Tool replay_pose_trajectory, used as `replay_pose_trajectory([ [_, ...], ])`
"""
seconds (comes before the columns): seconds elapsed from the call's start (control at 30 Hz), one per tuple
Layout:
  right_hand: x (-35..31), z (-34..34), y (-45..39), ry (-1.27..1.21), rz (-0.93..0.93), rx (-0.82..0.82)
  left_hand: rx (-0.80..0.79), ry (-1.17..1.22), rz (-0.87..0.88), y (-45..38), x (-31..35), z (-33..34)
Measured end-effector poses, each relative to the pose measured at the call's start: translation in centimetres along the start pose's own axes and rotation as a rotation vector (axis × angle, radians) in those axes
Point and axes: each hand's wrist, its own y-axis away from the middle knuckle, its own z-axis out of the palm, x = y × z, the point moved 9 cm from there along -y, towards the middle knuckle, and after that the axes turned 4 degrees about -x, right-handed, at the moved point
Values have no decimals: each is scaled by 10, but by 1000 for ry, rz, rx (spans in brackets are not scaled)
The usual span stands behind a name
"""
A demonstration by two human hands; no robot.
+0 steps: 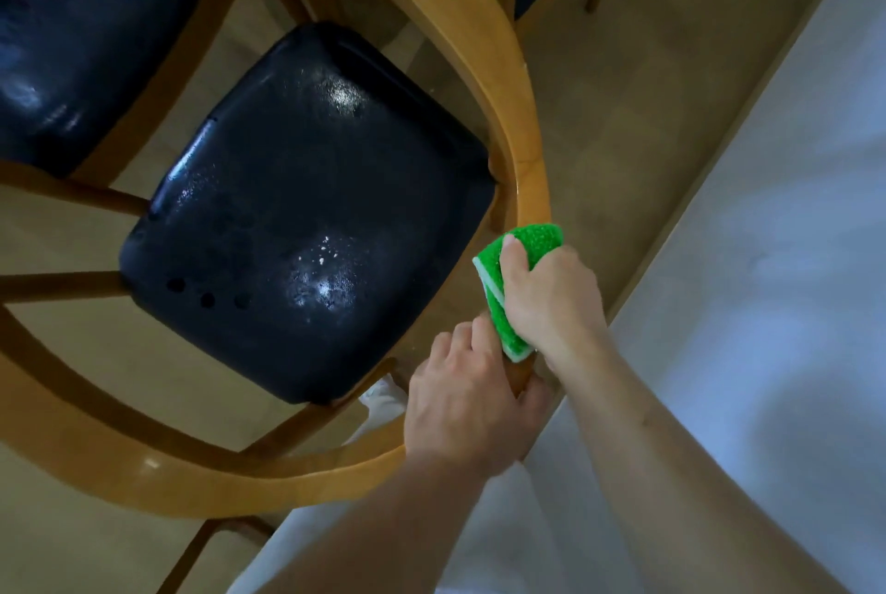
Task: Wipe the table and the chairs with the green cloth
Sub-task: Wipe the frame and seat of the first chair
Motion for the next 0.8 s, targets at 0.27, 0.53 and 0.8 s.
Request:
replay_pose_trajectory([
  [0.27, -56, -22, -63, 12, -194, 14, -23, -13, -9, -1, 1, -3],
  [0.53, -47, -19, -81, -257, -263, -162, -191, 83, -143, -15, 2, 1],
  [0.8, -5, -5, -66, -532, -192, -512, -44, 140, -307, -105, 42, 9],
])
